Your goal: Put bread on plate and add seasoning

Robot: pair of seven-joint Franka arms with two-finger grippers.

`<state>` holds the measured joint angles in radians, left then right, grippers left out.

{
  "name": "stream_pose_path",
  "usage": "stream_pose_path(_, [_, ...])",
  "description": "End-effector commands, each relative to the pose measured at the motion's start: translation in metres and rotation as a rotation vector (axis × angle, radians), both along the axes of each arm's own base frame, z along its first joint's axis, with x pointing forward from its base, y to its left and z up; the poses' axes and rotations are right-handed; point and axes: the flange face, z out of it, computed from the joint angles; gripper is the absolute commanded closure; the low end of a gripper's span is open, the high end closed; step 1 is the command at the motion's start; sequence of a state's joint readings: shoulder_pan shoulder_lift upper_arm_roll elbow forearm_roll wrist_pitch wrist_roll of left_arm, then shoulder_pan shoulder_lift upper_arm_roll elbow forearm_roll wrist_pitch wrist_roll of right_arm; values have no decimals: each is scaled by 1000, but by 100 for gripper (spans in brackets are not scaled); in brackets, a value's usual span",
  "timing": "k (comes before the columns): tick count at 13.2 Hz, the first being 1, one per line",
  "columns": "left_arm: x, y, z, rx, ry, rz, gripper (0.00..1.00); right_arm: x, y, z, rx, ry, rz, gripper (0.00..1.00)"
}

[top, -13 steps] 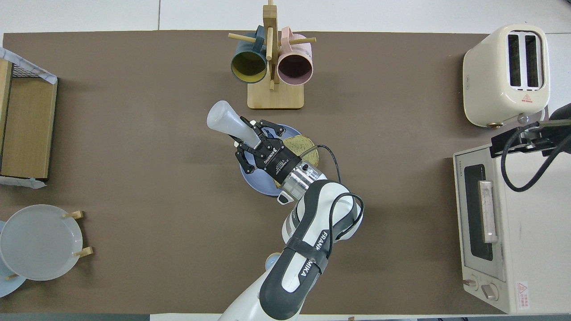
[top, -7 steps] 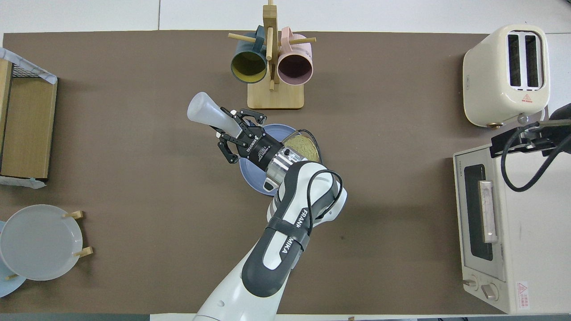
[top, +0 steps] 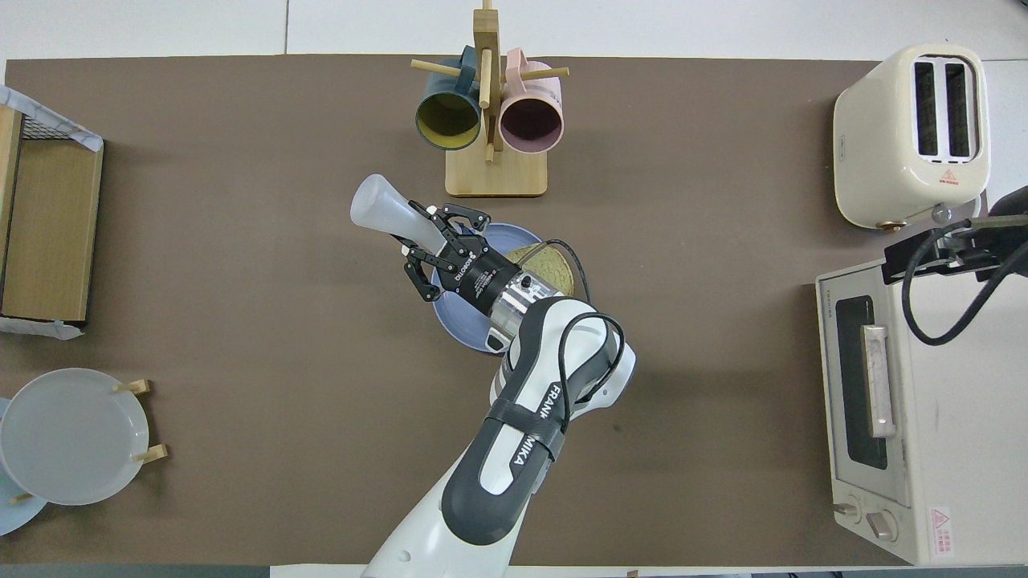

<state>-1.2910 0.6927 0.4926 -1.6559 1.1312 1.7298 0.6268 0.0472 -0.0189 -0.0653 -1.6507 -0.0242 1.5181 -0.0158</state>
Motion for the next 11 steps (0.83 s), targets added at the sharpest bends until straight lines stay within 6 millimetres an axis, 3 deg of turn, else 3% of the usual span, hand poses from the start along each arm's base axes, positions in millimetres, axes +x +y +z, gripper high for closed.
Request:
stream_pose_path(1, [9, 11, 5, -71, -38, 53, 100, -4, -2, 1, 3, -15, 21, 0])
stream_pose_path(8, [46, 62, 86, -318, -54, 148, 100, -4, -3, 1, 5, -15, 20, 0])
stream_pose_path(11, [55, 75, 99, -417, -91, 209, 100, -4, -3, 1, 3, -13, 21, 0])
